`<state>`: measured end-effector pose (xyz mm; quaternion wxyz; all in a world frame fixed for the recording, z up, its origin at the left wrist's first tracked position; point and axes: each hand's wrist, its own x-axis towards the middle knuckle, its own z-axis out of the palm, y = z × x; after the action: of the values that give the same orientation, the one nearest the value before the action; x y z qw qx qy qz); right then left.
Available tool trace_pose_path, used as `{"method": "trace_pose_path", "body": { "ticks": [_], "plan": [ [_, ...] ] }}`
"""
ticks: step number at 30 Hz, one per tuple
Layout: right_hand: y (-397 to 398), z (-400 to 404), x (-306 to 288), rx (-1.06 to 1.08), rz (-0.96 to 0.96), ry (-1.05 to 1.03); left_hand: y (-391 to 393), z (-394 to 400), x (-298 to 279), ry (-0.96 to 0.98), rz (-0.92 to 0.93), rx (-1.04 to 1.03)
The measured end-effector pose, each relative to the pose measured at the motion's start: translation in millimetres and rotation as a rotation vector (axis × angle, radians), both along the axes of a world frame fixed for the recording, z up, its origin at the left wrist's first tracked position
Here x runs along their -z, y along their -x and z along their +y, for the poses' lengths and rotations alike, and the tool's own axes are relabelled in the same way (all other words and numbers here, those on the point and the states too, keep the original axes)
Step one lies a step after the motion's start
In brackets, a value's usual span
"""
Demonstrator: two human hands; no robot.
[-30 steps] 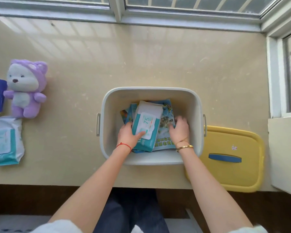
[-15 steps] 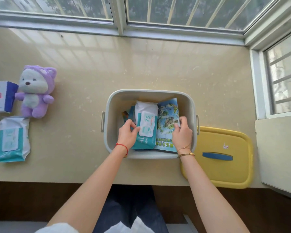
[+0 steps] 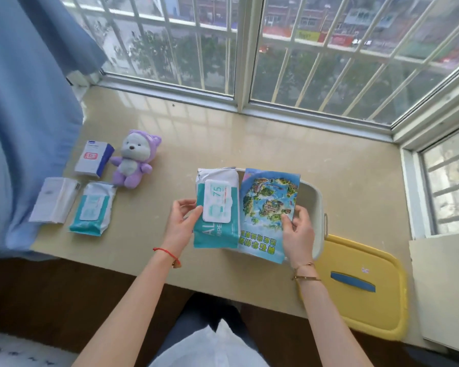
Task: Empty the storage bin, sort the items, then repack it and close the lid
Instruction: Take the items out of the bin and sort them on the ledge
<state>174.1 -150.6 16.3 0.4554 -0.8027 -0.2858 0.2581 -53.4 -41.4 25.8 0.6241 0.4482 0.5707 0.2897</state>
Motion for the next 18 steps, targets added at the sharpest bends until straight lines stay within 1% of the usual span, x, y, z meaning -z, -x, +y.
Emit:
{"method": "trace_pose_path", "body": {
  "ticks": [3,7,11,15,18],
  "plan": [
    [22.7,7.6,-16.7,-0.060,0.056,-0.009,31.2,-4.5,-22.3,-0.012,-0.098,-0.043],
    [58.9,25.2,-29.4,-0.124,0.115,-0.020,76.7,-5.4,-37.9,-0.004,-0.140,-0.104],
    [104.2,49.5,-39.8,-0.181,0.091,-0.010,128.6,8.1,-42.8,0.009,-0.148,-0.175],
    [157.9,79.6,-37.1,-0.220,0.052,0.002,188.6,37.0,-41.0,0.029,-0.134,-0.177],
    [205.3,105.8,-27.4,-0.208,0.102,0.030,239.9,65.3,-32.7,0.052,-0.121,-0.164]
  ]
}}
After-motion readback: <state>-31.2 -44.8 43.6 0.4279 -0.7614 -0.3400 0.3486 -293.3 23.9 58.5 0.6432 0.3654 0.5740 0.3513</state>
